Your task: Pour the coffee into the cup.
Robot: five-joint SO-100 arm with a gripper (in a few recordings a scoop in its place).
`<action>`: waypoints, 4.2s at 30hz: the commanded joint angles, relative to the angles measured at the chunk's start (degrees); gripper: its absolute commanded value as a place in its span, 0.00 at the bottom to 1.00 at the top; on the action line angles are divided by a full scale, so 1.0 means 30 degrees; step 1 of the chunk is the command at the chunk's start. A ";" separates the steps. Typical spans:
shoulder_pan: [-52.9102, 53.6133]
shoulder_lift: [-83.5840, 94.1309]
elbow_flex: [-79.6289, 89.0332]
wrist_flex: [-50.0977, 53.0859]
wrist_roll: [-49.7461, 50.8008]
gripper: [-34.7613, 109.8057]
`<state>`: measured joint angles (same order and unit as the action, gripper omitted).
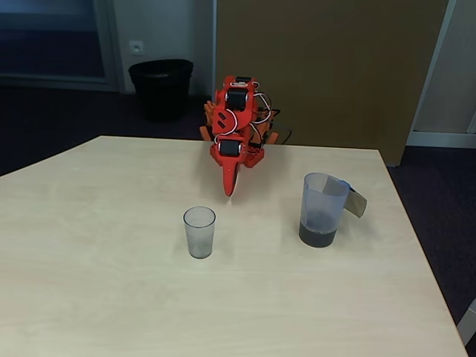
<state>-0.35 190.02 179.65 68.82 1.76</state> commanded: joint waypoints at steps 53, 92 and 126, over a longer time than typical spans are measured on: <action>-0.7383 0.0146 0.0117 -0.1348 -0.1084 0.24; -1.5264 -0.1084 -0.0029 -0.2666 3.3252 0.24; -1.7813 -1.2744 -0.0908 -2.3906 3.4980 0.37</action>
<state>-52.73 152.75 178.77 0.79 106.44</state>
